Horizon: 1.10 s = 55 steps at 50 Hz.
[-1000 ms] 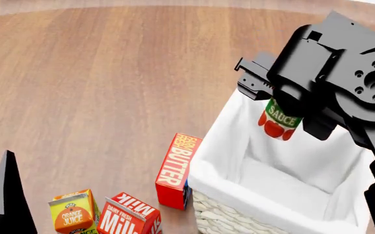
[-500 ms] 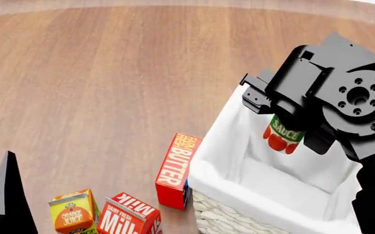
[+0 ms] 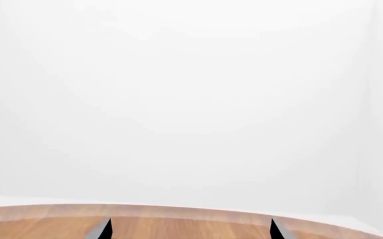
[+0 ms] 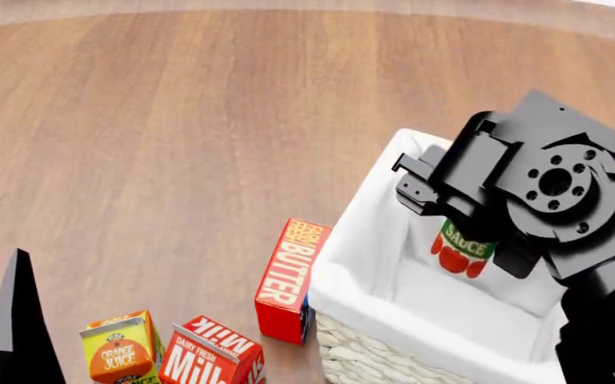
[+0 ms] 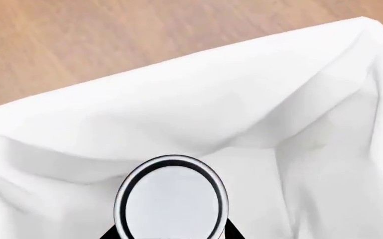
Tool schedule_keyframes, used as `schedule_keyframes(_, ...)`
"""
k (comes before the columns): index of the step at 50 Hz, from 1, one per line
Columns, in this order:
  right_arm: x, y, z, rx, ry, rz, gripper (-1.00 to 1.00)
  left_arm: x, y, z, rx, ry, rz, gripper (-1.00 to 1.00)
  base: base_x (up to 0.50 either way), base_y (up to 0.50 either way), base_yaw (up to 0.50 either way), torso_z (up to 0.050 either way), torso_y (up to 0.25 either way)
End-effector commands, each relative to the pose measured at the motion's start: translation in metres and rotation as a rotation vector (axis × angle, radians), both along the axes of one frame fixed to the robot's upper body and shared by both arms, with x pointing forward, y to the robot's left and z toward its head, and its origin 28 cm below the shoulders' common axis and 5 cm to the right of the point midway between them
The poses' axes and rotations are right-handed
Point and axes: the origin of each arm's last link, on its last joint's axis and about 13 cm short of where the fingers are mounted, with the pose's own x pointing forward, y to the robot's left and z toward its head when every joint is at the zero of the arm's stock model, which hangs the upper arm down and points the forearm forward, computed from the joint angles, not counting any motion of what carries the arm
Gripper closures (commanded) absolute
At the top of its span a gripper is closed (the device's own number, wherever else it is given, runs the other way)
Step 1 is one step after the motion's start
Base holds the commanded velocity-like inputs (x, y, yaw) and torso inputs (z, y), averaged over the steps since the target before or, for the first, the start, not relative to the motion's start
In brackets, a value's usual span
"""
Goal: Pick up the tomato sauce, and put it in the basket.
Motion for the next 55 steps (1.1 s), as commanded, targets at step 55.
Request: schedule_keyframes(55, 0.000, -0.007, -0.046, -0.041, 0.051, 0.002, 1.00, 0.002, 0.000, -0.001, 0.003, 0.007, 0.002, -1.00, 0.00, 0.00, 0.00, 0.000, 0.000)
